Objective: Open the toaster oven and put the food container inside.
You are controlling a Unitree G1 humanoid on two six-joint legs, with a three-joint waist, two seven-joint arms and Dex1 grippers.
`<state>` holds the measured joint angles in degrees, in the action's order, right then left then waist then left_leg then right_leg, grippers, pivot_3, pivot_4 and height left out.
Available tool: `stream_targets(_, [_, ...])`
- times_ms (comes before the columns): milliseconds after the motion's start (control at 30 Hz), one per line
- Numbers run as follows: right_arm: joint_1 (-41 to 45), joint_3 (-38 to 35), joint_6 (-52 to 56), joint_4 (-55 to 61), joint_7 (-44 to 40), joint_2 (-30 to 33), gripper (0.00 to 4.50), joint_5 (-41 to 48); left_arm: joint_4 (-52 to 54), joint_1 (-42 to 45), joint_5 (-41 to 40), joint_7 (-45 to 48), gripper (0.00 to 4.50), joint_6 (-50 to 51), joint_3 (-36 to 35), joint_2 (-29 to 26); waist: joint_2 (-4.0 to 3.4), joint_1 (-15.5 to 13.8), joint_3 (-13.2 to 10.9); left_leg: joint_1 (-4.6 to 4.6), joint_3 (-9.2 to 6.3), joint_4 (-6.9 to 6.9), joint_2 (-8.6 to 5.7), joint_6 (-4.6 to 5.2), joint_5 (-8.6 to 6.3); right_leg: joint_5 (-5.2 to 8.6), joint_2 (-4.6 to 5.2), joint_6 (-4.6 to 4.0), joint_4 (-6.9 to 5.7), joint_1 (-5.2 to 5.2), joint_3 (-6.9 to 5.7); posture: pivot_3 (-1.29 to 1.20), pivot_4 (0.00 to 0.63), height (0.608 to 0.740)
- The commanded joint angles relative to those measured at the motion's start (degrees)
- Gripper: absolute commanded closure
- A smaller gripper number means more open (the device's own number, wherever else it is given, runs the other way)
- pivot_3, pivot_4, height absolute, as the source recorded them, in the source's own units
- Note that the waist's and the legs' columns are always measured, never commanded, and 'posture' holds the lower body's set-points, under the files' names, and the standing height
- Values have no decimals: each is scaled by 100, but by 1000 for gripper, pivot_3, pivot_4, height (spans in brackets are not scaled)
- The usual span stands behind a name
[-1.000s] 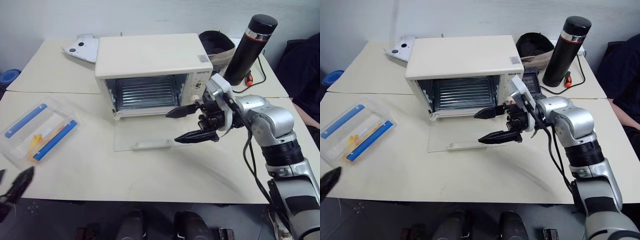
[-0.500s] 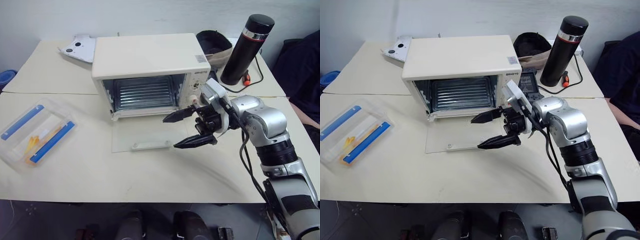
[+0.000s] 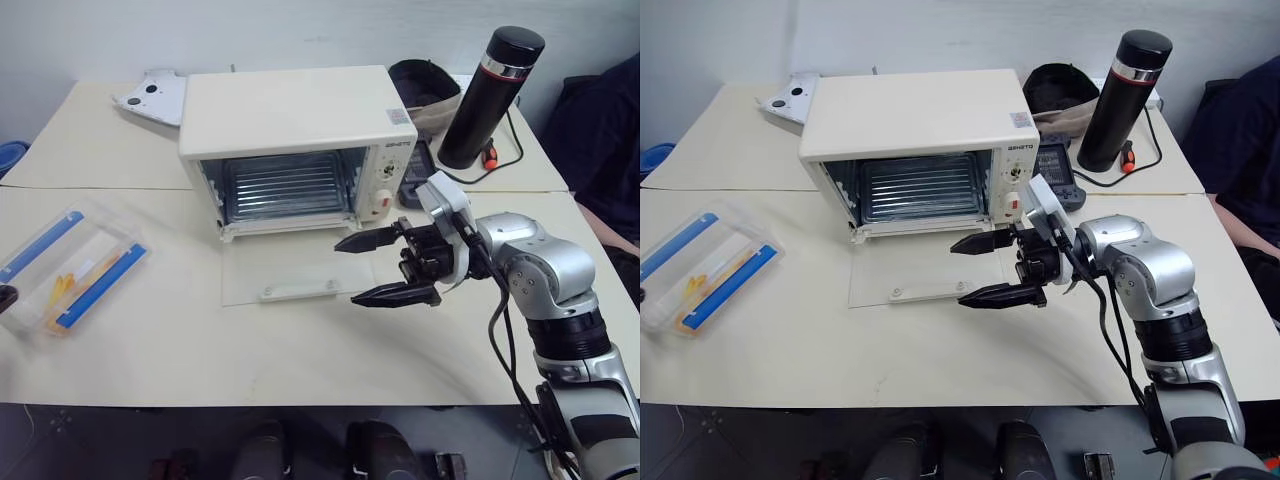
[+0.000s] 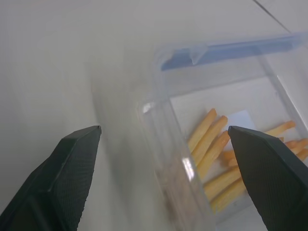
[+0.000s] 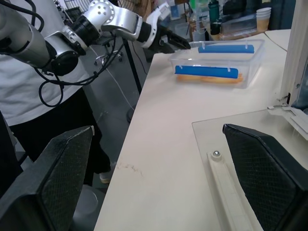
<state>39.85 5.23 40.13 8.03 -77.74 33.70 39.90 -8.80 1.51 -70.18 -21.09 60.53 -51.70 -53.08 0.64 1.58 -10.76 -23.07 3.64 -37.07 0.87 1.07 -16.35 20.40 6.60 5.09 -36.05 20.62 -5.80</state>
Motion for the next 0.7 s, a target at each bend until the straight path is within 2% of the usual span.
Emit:
stream_targets(33, [-72,-239,39,319,166,73,0,195,-340,388,365,114,916,107,163,-163,1,-1,0,0,2,1,-1,0,0,0,0,0,-2,0,0,0,150,740])
stream_targets(200, [-206,-322,34,490,295,151,0,239,-467,669,749,312,2372,273,262,-153,4,5,0,-1,7,0,-1,-1,0,-1,-1,2,-31,9,-2,0,150,740])
stream_targets(367, [-239,-446,300,539,413,255,0,510,-566,700,1109,461,3773,296,45,-172,5,7,0,-1,9,-4,-1,-2,0,-1,0,2,-38,10,-1,0,150,740])
stream_targets(400, [-248,-480,320,566,381,305,0,568,-576,665,1183,539,4186,320,13,-203,5,7,0,-1,9,-3,-1,-2,0,-1,0,2,-38,11,-1,0,150,740])
stream_targets(467, [-244,-506,206,575,461,328,0,478,-586,603,1285,742,4481,425,-21,-292,6,10,-1,-1,9,-2,0,-3,1,-1,0,2,-38,13,0,0,150,740])
stream_targets(700, [-216,-626,-29,395,773,366,0,263,-403,94,1591,1881,4500,1031,-148,-864,23,8,-6,-4,15,1,2,-6,-1,-1,1,2,-44,26,1,0,150,740])
